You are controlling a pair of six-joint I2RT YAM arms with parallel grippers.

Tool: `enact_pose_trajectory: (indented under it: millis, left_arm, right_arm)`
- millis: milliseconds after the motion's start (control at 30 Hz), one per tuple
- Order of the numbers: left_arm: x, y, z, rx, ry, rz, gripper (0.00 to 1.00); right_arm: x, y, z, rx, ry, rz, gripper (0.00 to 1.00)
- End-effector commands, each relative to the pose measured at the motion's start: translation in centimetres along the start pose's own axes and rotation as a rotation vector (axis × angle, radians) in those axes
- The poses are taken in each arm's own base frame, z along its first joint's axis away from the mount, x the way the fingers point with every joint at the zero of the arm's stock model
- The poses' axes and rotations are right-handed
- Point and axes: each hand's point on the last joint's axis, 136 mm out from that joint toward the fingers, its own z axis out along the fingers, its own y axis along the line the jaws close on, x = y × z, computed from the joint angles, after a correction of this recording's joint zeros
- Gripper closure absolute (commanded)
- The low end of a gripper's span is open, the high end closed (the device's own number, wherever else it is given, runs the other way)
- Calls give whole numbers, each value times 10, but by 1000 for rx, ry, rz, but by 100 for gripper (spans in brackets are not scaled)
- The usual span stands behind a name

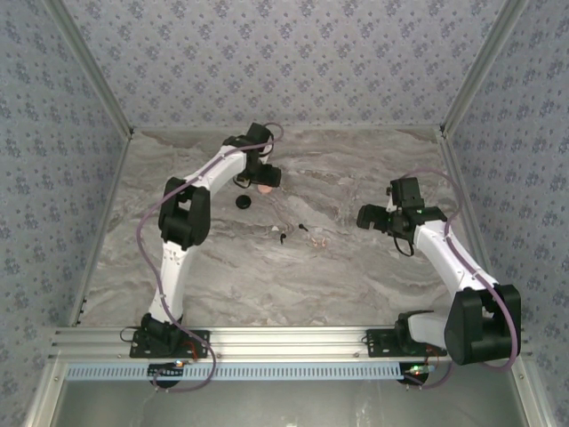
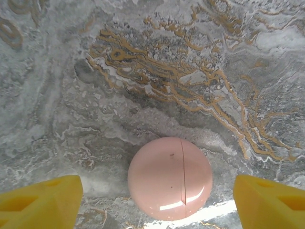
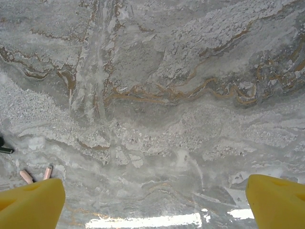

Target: Insert wireless bluetooth earbuds into charging case

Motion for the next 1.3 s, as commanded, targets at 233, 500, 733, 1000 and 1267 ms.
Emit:
enact_pose_trajectory:
  millis: [233,500,733,1000,1267]
  left_arm:
    - [11,-11,24,51,72,-4,26]
    - [15,-14,30,65,93,-11,39]
    - [23,-21,24,32,114,-12,51]
    - [37,-53,10,22,120,-38,54]
    - [51,-90,10,25,123,-66,54]
  right_arm:
    - [-7,3,-9,27,-20,15,0]
    - [-6,4,-3,36,-5,10,0]
    - [-6,6,2,42,3,4,0]
    - [-6,13,11,21,16,-6,0]
    - [-4,25,23,0,40,-22,0]
